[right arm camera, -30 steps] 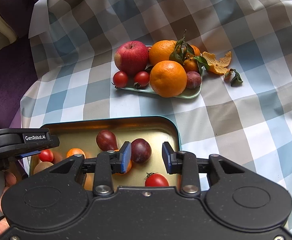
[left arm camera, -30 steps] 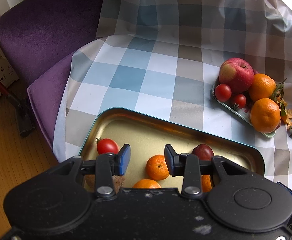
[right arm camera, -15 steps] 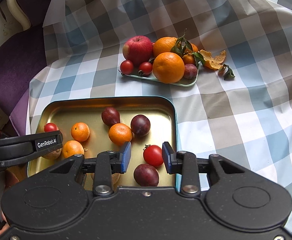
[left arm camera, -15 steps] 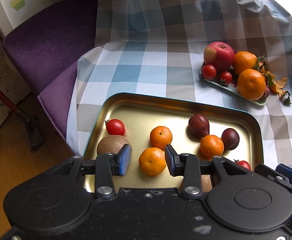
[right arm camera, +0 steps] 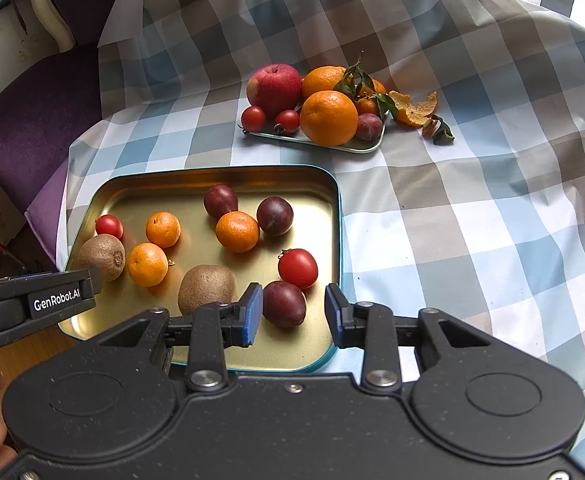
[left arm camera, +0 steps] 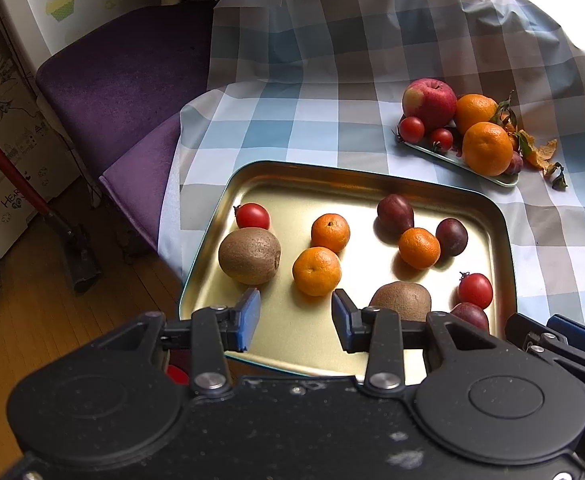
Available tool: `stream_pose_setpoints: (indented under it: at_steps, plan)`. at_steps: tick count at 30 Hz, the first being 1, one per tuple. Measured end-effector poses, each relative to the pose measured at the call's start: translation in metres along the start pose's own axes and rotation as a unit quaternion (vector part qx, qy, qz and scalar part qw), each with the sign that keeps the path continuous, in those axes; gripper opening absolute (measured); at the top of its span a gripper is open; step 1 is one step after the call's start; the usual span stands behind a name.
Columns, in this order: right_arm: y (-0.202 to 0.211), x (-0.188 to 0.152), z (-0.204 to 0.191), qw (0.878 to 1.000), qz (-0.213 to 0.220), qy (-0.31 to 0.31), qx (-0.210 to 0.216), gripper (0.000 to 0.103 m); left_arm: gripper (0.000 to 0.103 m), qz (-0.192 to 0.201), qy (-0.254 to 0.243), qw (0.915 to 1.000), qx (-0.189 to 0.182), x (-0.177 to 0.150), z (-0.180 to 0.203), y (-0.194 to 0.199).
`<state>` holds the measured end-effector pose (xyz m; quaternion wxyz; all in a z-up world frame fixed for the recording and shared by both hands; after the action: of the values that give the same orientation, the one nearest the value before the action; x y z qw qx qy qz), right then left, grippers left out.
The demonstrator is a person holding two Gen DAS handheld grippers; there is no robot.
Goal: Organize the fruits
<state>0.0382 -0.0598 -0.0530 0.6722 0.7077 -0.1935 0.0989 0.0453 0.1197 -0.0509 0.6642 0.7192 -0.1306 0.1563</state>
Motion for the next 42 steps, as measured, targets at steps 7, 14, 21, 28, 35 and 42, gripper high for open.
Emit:
stream_pose_setpoints:
  at_steps: [7,14,21,28,35,42]
  plan:
    - [-0.005,-0.008,-0.001,1.000,-0.004,-0.001,-0.004,0.043,0.041,0.009,-0.004,0.9999,0.005,-0.010,0.001,-0.004]
    - [-0.010,-0.014,-0.001,1.000,-0.013,-0.003,-0.006,0.043,0.042,0.003,-0.009,0.9998,-0.017,-0.012,0.004,-0.011]
    - [-0.013,-0.013,-0.001,1.000,-0.012,-0.002,-0.011,0.043,0.041,-0.002,-0.005,0.9997,-0.024,-0.013,0.004,-0.014]
    - [-0.018,-0.015,-0.001,1.000,-0.022,0.003,-0.016,0.043,0.041,-0.003,-0.012,0.9998,-0.017,-0.013,0.007,-0.015]
    - [-0.018,-0.016,-0.001,0.999,-0.026,0.007,-0.022,0.043,0.041,-0.002,-0.013,0.9998,-0.014,-0.013,0.007,-0.015]
    - [-0.017,-0.015,0.000,0.999,-0.025,0.011,-0.026,0.043,0.041,-0.006,-0.016,0.9998,-0.009,-0.014,0.007,-0.017]
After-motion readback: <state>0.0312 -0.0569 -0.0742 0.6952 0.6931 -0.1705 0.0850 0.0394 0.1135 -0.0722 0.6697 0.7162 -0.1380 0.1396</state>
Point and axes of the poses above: each gripper's, at about its wrist camera, not at the fingertips, and y roughly against the way its jaws point, z to its right, x to its top, the point moved 9 cm from there along -y, roughly the way its jaws point, and after that the axes turned 9 degrees about -z, right-handed, at the moved point
